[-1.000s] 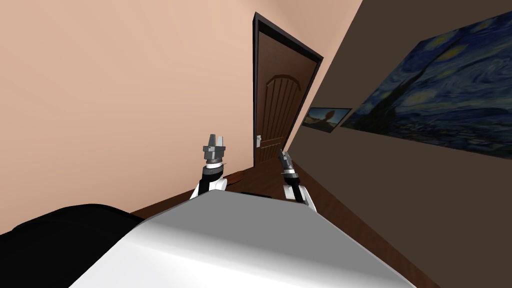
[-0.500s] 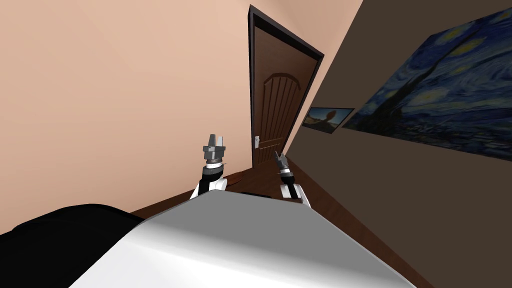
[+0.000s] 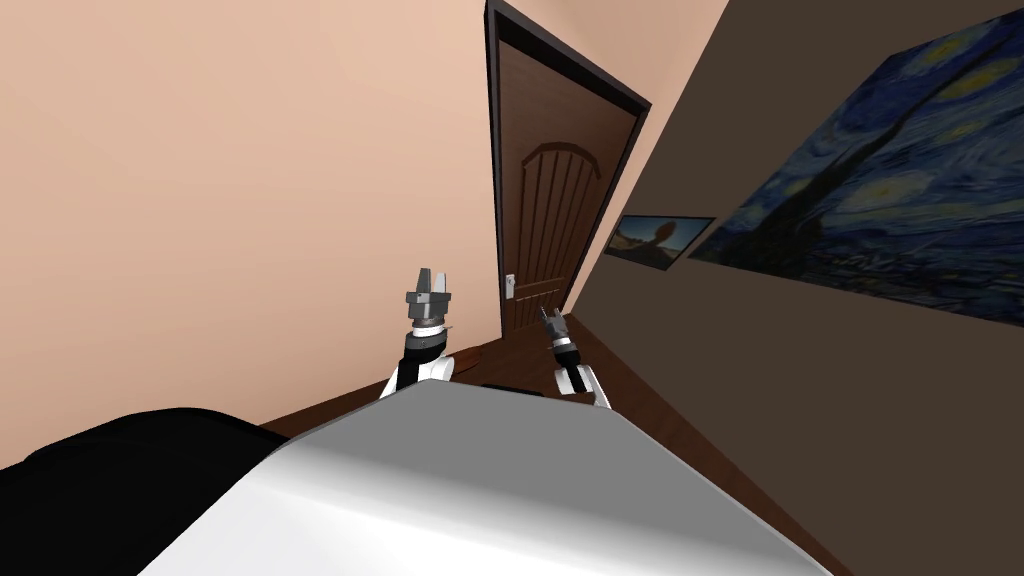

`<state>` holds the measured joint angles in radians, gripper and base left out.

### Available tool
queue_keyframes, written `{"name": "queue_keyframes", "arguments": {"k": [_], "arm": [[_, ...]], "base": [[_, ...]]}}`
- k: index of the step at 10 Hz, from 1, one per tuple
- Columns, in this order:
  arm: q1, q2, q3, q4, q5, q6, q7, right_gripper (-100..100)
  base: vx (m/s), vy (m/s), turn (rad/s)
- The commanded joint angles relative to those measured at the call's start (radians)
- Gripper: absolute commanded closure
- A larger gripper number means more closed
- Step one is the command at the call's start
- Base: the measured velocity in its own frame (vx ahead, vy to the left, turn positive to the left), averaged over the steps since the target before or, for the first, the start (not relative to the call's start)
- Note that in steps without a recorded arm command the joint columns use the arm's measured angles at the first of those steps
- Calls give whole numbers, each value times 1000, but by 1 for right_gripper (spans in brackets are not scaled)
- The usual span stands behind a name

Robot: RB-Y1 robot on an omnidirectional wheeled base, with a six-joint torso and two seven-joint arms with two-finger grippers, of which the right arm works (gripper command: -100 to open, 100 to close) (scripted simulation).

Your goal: Pull the door open

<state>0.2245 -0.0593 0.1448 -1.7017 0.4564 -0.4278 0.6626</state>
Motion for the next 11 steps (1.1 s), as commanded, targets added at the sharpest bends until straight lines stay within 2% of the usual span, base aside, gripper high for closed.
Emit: {"name": "queue_keyframes", "arguments": {"k": [1,2,6,11], "arm": [[-21,12,12,41,24,7,34,-100],[-36,18,24,75,47,16,63,-100],[-64,31,47,141,91,33,118,-100],[-118,66,91,265,175,65,223,-100]], "base": [[85,-71,14],[119,-74,28],[91,-67,19],[140,-27,29]]}}
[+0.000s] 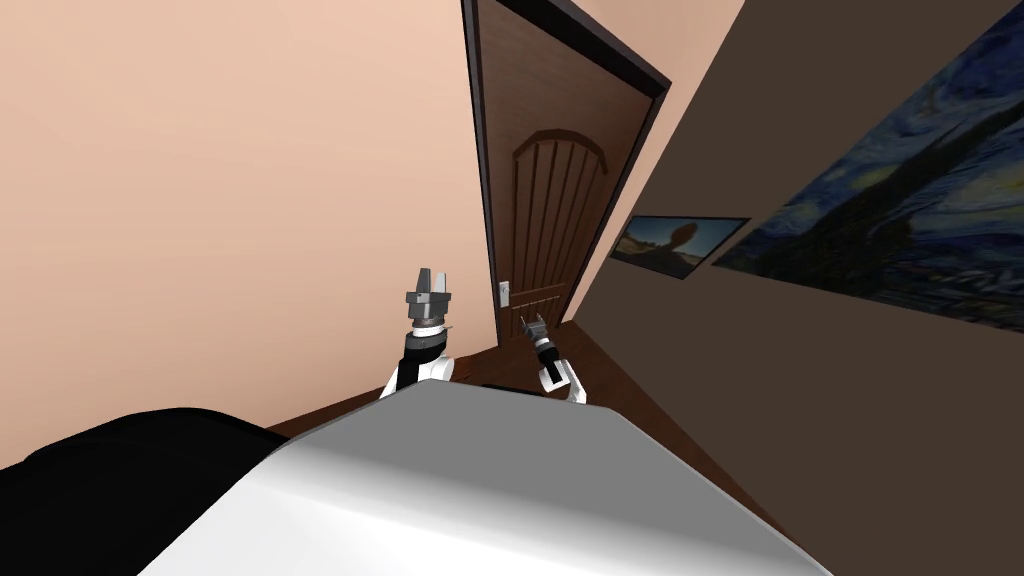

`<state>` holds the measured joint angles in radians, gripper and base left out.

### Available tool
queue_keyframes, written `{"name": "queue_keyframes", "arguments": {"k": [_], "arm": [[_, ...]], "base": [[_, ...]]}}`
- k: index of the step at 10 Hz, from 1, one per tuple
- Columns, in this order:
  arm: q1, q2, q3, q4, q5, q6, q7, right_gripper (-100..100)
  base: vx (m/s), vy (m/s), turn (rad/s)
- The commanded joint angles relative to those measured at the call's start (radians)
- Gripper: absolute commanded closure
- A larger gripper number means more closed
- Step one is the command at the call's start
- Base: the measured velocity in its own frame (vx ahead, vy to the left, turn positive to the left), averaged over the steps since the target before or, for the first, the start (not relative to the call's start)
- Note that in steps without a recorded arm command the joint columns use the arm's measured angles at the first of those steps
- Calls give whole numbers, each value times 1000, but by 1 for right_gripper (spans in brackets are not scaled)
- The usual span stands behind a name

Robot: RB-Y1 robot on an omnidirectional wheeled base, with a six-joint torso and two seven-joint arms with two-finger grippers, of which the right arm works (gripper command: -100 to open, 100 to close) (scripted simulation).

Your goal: Pull the door open

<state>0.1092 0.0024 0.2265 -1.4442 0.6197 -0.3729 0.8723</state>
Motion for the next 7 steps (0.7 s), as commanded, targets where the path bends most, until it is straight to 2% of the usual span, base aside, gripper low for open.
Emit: {"name": "queue_keyframes", "arguments": {"k": [1,2,4,7], "arm": [[-11,12,17,28,26,16,31,-100],[-11,12,17,28,26,16,31,-100],[-27,26,29,64,51,25,61,-100],[-40,41,41,96,72,34,88,-100]], "base": [[177,35,30],[117,27,0],[143,47,19],[187,98,14]]}}
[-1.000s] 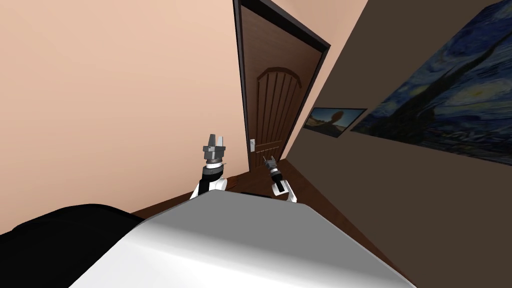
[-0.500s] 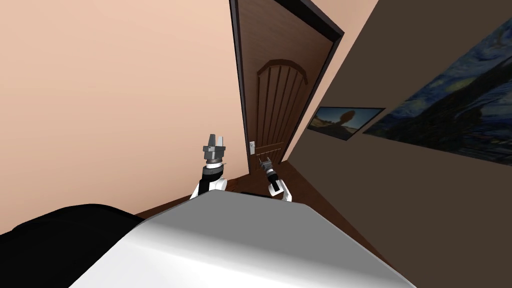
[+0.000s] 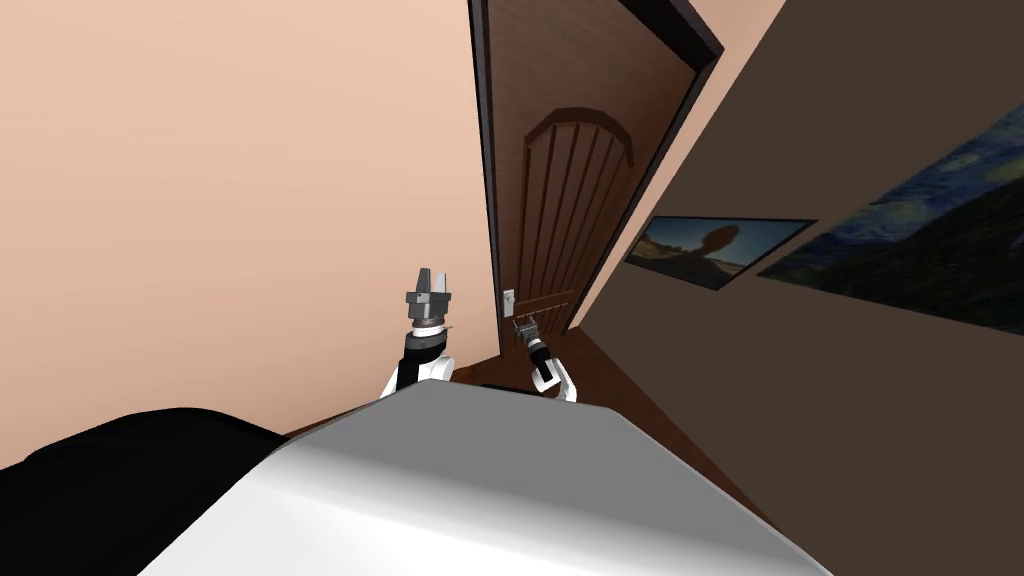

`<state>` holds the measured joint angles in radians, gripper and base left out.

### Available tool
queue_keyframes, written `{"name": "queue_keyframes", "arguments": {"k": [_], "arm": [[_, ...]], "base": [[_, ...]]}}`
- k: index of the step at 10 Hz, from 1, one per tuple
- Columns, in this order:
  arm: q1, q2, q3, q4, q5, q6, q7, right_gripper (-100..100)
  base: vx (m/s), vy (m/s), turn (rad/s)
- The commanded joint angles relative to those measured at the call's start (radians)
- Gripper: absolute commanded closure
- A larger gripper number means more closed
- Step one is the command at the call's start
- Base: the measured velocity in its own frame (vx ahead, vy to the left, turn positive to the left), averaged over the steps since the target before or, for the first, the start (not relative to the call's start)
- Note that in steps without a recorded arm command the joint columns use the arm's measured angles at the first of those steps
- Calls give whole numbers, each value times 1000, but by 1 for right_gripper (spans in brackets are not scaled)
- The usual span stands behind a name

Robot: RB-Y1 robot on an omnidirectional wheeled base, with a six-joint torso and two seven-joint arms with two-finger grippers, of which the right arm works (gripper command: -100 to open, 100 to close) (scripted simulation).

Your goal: Pull the door open

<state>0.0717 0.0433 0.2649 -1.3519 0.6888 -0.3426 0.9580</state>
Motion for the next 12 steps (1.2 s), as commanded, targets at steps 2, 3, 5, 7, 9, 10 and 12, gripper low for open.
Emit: {"name": "queue_keyframes", "arguments": {"k": [2,3,5,7,9,10,12], "arm": [[-3,1,3,5,4,3,4,-100],[-7,-6,-1,10,4,3,6,-100],[-10,-11,-4,13,3,3,7,-100],[-16,-21,-11,21,2,2,8,-100],[-24,-33,-20,31,0,1,10,-100],[-28,-39,-25,36,-1,0,11,-100],[-39,-53,-37,49,-4,-1,14,-100]], "base": [[134,71,6],[-106,-49,27],[-151,-77,22],[-175,-96,33],[-194,-70,49],[-155,-39,44],[-163,-61,56]]}}
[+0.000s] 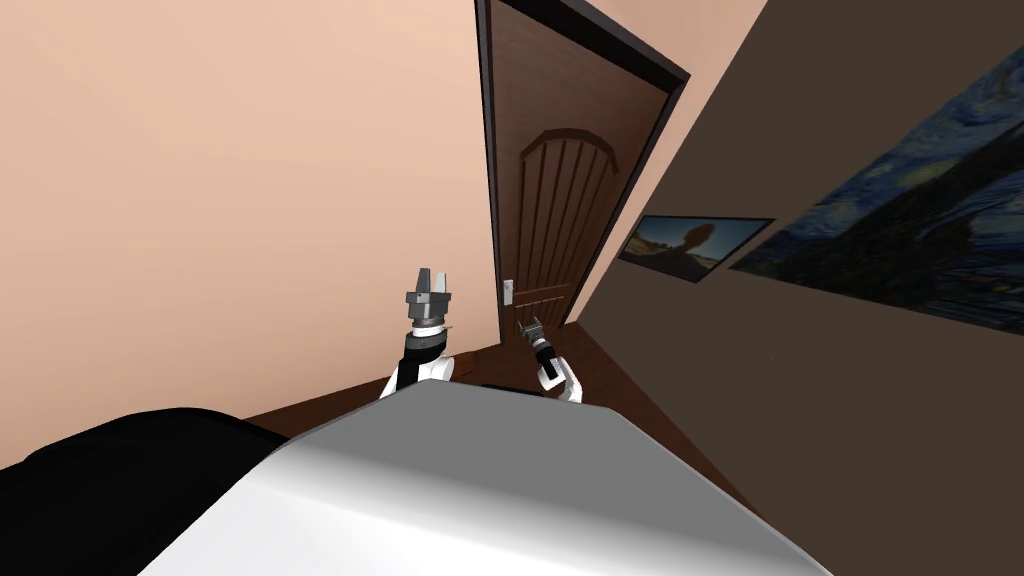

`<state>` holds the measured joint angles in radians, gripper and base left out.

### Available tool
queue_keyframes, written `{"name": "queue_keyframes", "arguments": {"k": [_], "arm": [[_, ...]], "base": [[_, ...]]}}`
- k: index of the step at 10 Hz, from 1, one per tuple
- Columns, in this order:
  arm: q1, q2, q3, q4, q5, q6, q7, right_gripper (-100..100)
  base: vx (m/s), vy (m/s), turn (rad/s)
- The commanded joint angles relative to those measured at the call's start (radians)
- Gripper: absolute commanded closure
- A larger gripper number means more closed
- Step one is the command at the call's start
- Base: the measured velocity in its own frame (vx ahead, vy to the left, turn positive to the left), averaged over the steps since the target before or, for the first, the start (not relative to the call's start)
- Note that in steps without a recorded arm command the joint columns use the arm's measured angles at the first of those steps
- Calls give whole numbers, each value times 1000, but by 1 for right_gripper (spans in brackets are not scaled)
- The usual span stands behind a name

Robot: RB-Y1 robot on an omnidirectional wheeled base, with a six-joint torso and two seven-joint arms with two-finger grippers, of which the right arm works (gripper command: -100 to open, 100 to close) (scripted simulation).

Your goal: Pull the door open

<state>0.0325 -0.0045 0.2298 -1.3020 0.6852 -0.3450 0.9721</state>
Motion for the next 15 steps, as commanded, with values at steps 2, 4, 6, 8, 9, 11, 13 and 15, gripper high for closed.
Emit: {"name": "queue_keyframes", "arguments": {"k": [2,4,6,8,9,11,13,15], "arm": [[-15,-21,-19,17,-4,-1,4,-100],[-36,-40,-42,42,-9,-4,10,-100],[-60,-57,-69,71,-14,-8,17,-100],[-90,-72,-104,107,-21,-13,26,-100],[-113,-81,-130,133,-26,-17,33,-100],[-132,-86,-152,156,-30,-21,40,-100],[-166,-91,-191,195,-37,-27,51,-100],[-176,-92,-202,206,-39,-29,54,-100]], "base": [[-187,-76,75],[-179,-77,85],[-152,-64,125],[-157,-30,130],[-158,-16,177],[-90,-12,77],[-58,-7,142],[-17,5,54]]}}
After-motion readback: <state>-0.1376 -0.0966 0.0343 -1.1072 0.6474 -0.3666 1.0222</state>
